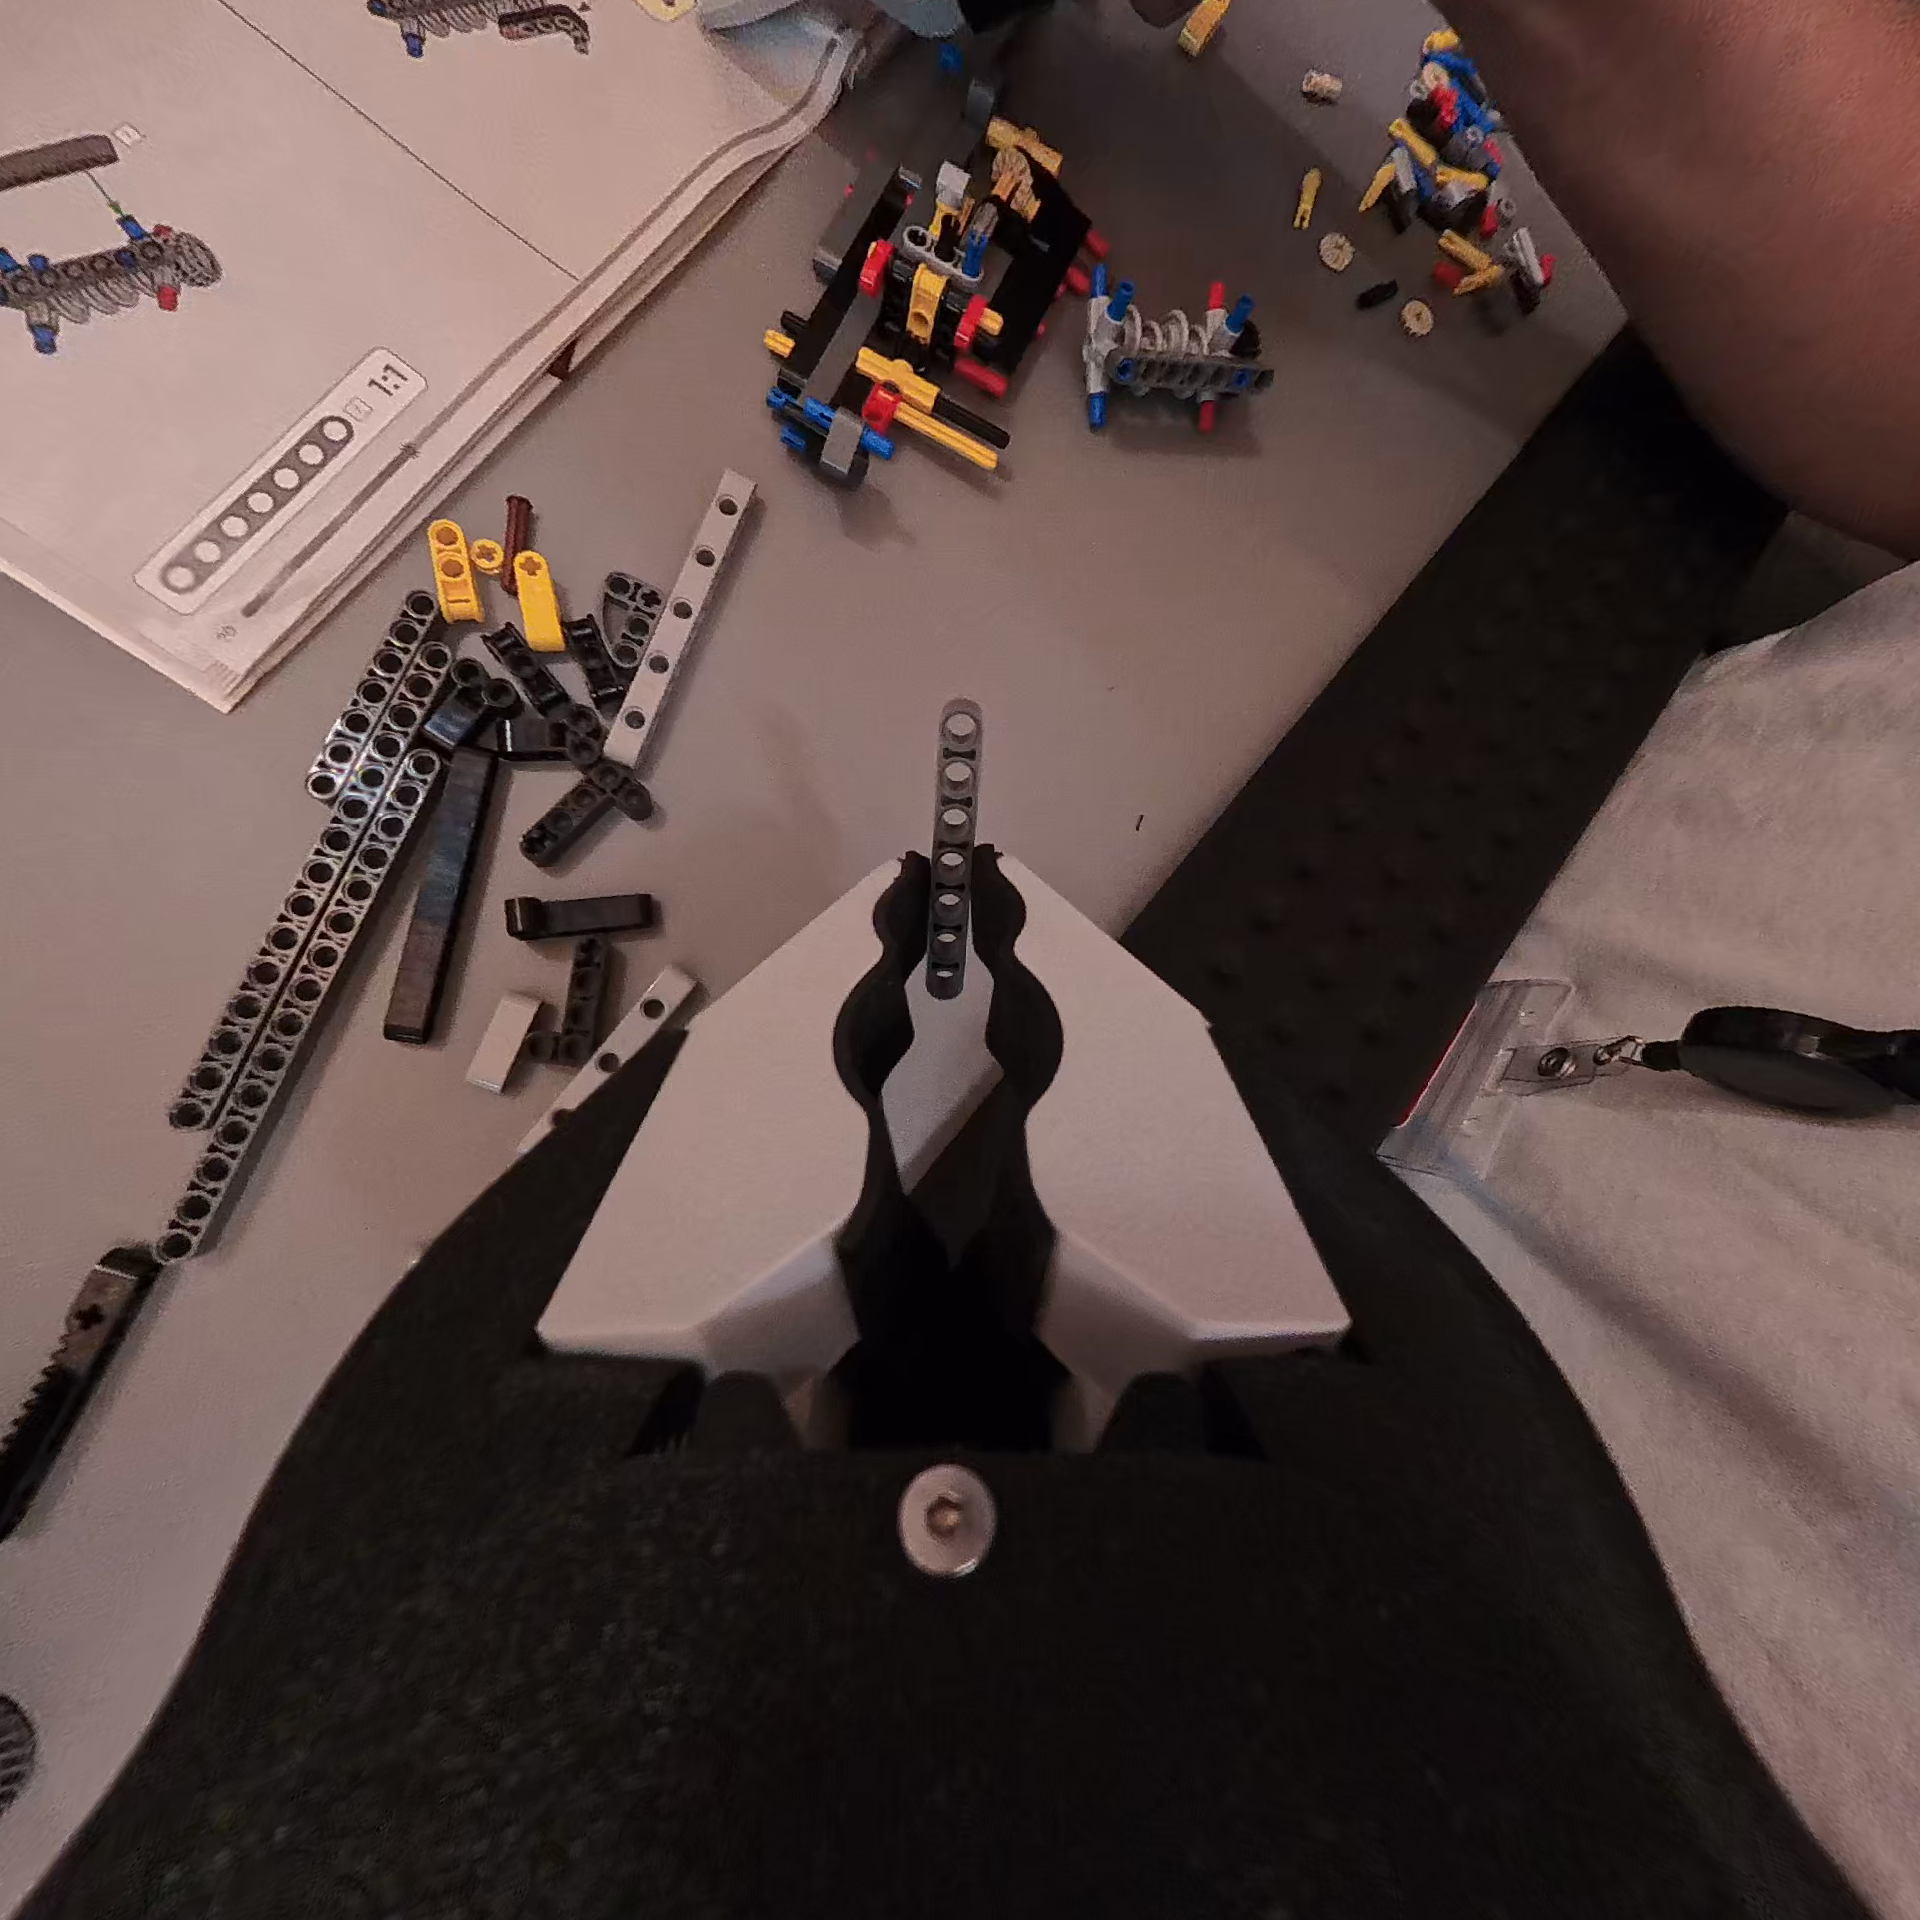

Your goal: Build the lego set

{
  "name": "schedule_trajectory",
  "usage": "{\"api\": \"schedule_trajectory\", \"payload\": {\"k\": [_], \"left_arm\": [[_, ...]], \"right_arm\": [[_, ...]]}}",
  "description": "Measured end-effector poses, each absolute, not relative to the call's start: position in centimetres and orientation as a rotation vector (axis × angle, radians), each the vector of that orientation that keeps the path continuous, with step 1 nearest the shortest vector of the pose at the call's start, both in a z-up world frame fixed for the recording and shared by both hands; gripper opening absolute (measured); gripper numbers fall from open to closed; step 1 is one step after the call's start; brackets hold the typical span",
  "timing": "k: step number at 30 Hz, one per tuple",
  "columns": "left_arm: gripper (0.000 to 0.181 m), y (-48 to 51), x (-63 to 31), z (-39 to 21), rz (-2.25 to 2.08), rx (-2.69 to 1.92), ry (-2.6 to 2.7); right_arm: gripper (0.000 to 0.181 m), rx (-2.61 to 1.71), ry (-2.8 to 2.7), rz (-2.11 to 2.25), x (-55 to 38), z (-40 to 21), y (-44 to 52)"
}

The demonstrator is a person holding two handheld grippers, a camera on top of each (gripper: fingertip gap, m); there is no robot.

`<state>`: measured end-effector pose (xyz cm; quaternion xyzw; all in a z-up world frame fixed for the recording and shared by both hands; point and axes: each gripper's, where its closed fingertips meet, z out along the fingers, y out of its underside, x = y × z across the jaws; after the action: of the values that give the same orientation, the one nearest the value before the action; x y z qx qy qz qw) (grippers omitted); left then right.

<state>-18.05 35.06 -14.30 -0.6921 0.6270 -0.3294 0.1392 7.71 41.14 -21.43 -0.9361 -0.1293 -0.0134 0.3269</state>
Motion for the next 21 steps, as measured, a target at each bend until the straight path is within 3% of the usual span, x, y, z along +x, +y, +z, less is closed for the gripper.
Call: {"api": "schedule_trajectory", "payload": {"k": [8,11,15,21], "left_arm": [[0.007,33.6,-16.1,-14.6,-0.975,-1.946,1.888],[0.007,33.8,-14.3,-14.2,-0.968,-1.899,1.838],[0.007,33.3,-11.6,-13.1,-0.950,-1.697,1.821],[0.007,31.3,-7.5,-11.7,-1.194,-1.640,1.621]], "right_arm": [[0.000,-2.437,-0.304,-0.091,7.7,-21.4,41.1],[0.000,-2.368,-0.261,-0.052,6.8,-18.7,40.7],[0.014,-2.175,-0.253,0.309,2.4,-14.2,37.6],[0.032,-1.955,-0.321,0.654,-2.2,-13.2,30.2]]}}
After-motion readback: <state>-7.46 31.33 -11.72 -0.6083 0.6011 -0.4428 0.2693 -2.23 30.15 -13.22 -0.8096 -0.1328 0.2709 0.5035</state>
